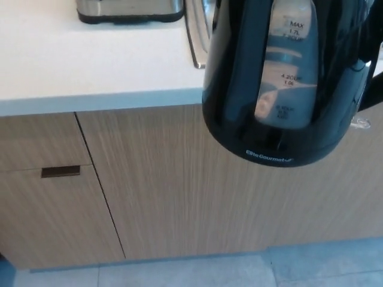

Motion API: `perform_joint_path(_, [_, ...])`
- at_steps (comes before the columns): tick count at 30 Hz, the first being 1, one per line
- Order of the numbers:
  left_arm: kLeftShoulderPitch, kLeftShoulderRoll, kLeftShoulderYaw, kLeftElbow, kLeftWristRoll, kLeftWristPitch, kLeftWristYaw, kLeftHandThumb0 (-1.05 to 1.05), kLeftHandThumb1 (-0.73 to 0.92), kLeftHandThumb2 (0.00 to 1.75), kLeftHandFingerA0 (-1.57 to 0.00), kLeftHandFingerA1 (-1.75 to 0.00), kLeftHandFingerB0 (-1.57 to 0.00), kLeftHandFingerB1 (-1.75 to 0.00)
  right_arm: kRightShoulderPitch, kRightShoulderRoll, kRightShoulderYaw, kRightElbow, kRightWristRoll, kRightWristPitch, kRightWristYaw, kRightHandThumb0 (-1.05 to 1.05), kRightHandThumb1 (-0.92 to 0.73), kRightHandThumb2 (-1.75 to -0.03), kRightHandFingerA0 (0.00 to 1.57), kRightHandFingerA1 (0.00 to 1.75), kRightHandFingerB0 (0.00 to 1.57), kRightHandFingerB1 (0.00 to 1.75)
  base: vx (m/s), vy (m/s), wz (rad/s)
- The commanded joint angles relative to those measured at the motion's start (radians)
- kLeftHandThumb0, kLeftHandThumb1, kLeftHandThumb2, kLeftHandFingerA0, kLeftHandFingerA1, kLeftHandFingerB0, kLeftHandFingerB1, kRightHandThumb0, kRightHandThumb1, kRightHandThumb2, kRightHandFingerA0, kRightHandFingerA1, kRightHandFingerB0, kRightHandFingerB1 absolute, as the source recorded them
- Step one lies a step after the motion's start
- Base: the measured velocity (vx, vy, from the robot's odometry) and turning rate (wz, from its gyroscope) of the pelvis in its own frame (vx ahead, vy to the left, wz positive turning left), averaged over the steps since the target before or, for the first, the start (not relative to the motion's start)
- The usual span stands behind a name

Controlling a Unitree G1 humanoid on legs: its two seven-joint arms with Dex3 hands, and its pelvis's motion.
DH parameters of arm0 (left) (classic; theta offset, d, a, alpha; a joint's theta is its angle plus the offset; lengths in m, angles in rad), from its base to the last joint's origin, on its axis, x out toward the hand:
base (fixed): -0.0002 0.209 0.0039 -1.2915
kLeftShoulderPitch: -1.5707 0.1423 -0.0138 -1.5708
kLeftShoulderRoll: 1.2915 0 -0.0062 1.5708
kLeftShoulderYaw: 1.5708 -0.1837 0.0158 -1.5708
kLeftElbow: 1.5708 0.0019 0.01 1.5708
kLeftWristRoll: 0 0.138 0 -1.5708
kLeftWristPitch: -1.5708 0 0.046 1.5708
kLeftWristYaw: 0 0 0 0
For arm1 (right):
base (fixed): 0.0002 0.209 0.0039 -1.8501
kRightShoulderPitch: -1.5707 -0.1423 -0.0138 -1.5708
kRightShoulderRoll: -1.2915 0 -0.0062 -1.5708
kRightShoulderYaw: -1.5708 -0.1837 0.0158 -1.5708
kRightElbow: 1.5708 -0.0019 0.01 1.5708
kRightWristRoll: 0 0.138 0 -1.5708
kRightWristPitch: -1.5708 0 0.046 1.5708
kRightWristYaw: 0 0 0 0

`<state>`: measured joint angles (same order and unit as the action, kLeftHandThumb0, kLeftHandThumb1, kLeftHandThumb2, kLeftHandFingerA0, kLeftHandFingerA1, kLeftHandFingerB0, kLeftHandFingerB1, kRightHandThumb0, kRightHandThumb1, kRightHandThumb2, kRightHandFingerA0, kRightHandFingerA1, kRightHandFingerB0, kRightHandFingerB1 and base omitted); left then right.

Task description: Pick up a kettle using the right hand on left side of the counter and then walk right towards the kettl base and turn on the kettle

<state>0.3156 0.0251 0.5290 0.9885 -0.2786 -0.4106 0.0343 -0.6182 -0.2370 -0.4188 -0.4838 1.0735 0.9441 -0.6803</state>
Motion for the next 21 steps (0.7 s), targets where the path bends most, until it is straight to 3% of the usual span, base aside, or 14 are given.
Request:
perform_joint_path(1, [0.020,-0.004,-0.004,-0.020,0.002,-0.079,0.002,0.43,0.47,1.45,-1.01,-1.15,-0.90,-1.04,-0.049,-0.001,-0.038,0.016,-0.035,-0.072,-0.018,-0.21,-0.56,-1.33,1.02,1.75,0.72,1.75,-0.03,-0.097,-0.07])
perform_joint_path(12, [0.014,0.000,-0.002,-0.014,-0.005,-0.073,-0.003,0.42,0.44,1.47,-1.01,-1.14,-0.90,-1.03,-0.076,0.013,-0.041,0.049,-0.092,-0.074,0.008,-0.19,-0.56,-1.34,1.03,1.75,0.74,1.75,0.00,-0.276,-0.02])
perform_joint_path(21, [0.032,-0.009,0.005,-0.026,-0.012,-0.031,0.015,0.43,0.52,1.45,-0.94,-1.19,-0.85,-1.08,-0.071,0.020,-0.051,0.044,-0.116,-0.071,0.031,-0.20,-0.55,-1.34,1.03,1.75,0.73,1.75,0.05,-0.092,0.08])
